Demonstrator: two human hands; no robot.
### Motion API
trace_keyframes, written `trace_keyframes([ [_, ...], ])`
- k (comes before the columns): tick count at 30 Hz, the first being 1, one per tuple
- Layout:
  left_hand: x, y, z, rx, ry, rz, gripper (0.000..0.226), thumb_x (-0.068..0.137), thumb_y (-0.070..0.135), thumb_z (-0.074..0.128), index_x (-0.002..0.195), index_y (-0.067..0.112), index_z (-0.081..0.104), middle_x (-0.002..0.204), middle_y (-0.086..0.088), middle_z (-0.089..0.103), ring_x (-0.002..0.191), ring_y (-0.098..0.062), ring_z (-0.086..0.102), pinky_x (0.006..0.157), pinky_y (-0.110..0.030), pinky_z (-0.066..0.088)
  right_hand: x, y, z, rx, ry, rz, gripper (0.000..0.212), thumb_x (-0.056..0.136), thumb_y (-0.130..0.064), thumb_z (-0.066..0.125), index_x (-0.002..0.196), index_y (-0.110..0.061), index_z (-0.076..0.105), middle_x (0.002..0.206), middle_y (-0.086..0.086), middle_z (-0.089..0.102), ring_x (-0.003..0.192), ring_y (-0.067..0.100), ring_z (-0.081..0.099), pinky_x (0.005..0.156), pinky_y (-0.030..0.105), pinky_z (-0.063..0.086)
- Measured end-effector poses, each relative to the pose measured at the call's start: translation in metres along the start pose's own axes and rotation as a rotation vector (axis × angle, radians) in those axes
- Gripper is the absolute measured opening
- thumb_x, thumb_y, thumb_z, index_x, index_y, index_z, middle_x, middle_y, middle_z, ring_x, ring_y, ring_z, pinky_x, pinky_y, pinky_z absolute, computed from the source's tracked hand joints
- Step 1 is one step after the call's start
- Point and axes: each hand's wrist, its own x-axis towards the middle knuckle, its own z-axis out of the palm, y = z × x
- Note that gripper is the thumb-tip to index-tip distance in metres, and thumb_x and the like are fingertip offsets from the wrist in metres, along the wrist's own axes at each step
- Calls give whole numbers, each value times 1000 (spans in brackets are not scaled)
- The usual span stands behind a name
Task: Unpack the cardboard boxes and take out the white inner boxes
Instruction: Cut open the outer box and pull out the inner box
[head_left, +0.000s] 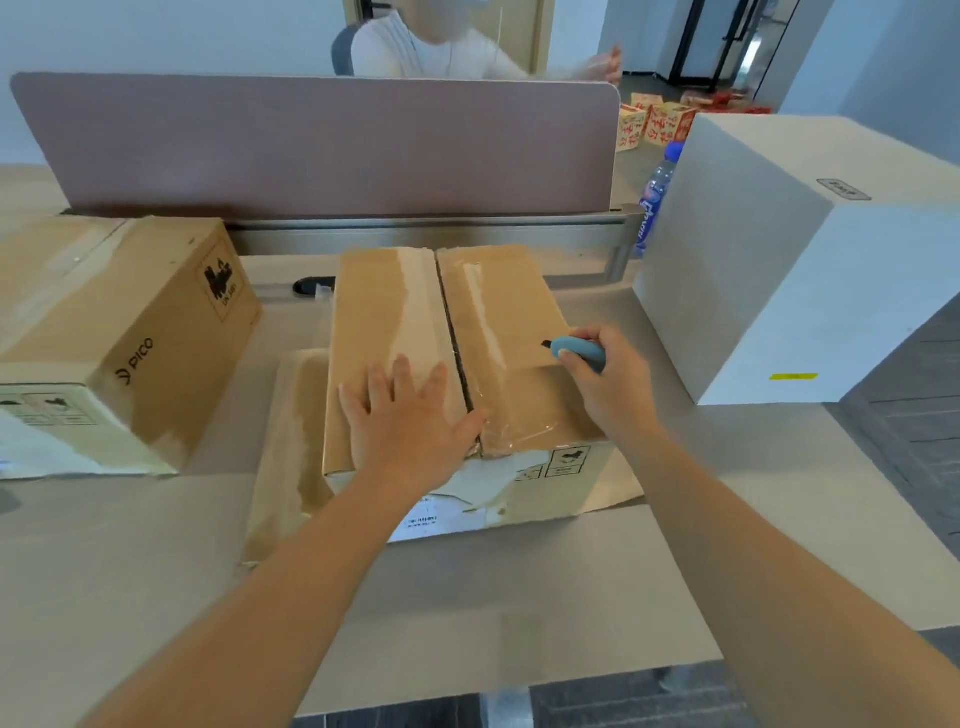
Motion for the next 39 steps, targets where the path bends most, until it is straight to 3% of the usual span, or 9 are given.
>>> trace_keyframes([
  [3,-11,16,2,-39,-7,-95,74,88,69,13,149,29,1,157,-11,-7,143,-36,-11,109,-61,-6,5,1,-10,-7,18,15,25,90,-20,58,112,-9,55,95,-7,52,86,8,46,59,4,34],
  [8,-24,54,-4,-174,-34,-187,74,91,64,16,150,20,5,156,-17,-8,142,-39,-14,107,-62,-10,-12,4,-38,116,85,76,16,88,-17,60,102,-13,53,89,-7,51,80,8,47,61,11,36],
  [13,-45,96,-13,-628,23,6,63,92,53,38,146,25,22,158,-6,6,145,-25,-8,114,-46,-9,-32,15,-65,349,144,239,17,87,-12,61,95,-13,46,76,-10,46,66,1,45,55,9,40],
  [16,-57,108,-21,-835,14,158,54,93,40,46,141,18,34,153,-2,24,144,-22,6,117,-40,6,-44,22,-73,428,195,329,16,87,-8,59,93,-10,44,77,-6,45,70,9,47,65,18,48],
  [18,-55,106,-25,-792,31,262,53,94,34,48,140,12,35,148,-2,32,140,-18,19,113,-32,14,-49,25,-76,485,215,404,15,88,-5,55,98,-7,44,80,-3,45,73,13,49,76,34,52],
  [22,-31,88,-33,-534,40,449,52,94,29,50,140,10,36,144,-5,37,135,-18,27,106,-25,19,-56,28,-70,557,203,533,13,92,-4,50,102,-9,43,92,2,46,91,22,53,77,35,53],
  [26,-6,78,-36,-347,39,588,48,95,34,48,135,8,43,137,-7,46,129,-23,36,106,-33,24,-67,28,-53,595,188,633,8,95,-8,47,101,-10,43,83,-3,44,71,14,55,72,37,54],
  [32,29,77,-16,-55,7,728,59,92,53,36,145,29,26,153,-4,25,141,-28,17,113,-48,19,-80,24,-35,641,273,686,10,95,-12,48,85,-14,47,85,2,48,59,18,59,68,34,55],
  [39,35,78,-3,3,4,851,58,93,55,27,146,34,21,154,-6,20,142,-25,15,114,-46,15,-86,22,-23,723,352,656,17,94,-8,49,80,-17,52,92,6,47,63,19,54,67,31,56],
])
